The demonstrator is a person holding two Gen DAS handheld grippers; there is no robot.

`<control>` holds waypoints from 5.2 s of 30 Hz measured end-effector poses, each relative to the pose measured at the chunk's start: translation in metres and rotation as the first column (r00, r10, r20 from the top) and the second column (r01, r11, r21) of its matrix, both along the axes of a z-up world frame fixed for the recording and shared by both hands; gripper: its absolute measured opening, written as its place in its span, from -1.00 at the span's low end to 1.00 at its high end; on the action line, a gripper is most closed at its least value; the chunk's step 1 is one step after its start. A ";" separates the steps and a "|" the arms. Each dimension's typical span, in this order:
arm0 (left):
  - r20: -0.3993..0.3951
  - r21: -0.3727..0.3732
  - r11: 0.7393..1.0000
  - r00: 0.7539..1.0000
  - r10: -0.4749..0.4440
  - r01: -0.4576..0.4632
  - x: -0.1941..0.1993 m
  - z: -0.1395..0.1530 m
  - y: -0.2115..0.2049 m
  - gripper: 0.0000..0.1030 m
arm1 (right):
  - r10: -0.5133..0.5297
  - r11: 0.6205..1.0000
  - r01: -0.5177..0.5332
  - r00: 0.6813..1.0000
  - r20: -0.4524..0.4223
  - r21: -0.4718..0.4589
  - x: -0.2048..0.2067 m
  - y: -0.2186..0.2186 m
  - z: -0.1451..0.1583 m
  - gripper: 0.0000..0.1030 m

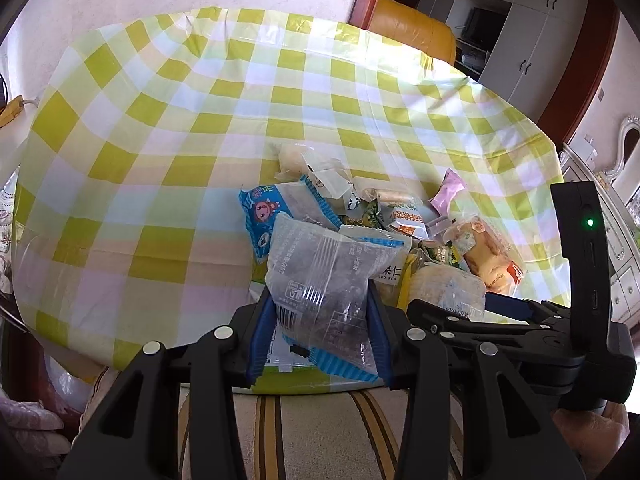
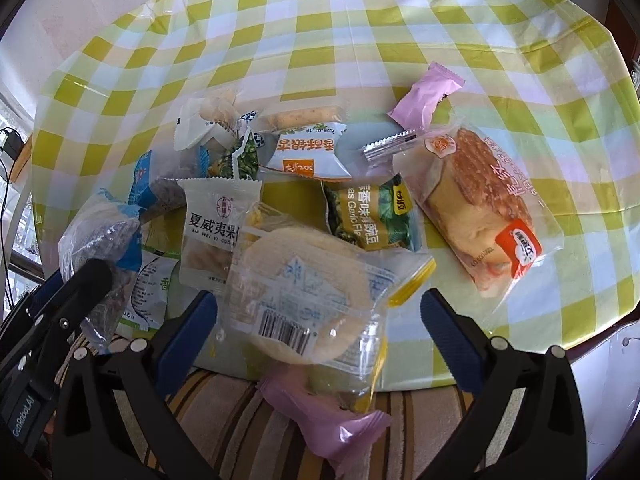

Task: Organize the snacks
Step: 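Lower the left gripper onto the clear bag of nuts and close it, then carry the clear nut bag with the left gripper into the white box and release, then bring the left gripper back over the table toward the snacks, then grasp the white snack packet with the left gripper while the right gripper grasps the pink bar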

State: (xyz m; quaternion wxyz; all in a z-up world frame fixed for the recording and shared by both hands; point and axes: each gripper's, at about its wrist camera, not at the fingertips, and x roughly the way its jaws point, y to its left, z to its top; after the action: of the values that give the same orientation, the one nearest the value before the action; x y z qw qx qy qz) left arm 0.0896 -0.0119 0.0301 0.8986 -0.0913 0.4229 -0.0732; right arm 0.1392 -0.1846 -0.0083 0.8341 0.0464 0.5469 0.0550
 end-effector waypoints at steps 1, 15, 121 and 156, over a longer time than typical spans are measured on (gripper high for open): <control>0.001 0.002 1.000 1.000 0.002 -0.002 0.000 0.000 0.000 -0.20 | -0.001 1.000 0.001 1.000 0.003 -0.004 0.002 0.002 -0.001 0.97; 0.045 0.002 1.000 0.999 -0.002 0.002 -0.010 0.014 -0.006 -0.20 | -0.026 0.999 0.022 0.995 0.101 0.038 -0.019 -0.020 0.024 0.40; -0.134 0.218 0.974 0.990 -0.035 0.064 -0.095 -0.026 -0.036 0.92 | -0.082 0.995 0.089 0.986 0.145 -0.047 -0.132 -0.063 0.044 0.63; -0.310 0.138 0.985 0.949 -0.051 0.098 0.029 -0.045 -0.008 0.26 | 0.385 0.884 -0.385 0.921 -0.054 -0.266 -0.045 0.017 -0.006 0.63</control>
State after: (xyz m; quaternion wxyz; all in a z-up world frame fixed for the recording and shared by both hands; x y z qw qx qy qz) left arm 0.1181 -0.0194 -0.0152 0.8232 -0.0167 0.5643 -0.0598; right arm 0.0940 -0.1679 -0.0142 0.8051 -0.1778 0.5473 0.1437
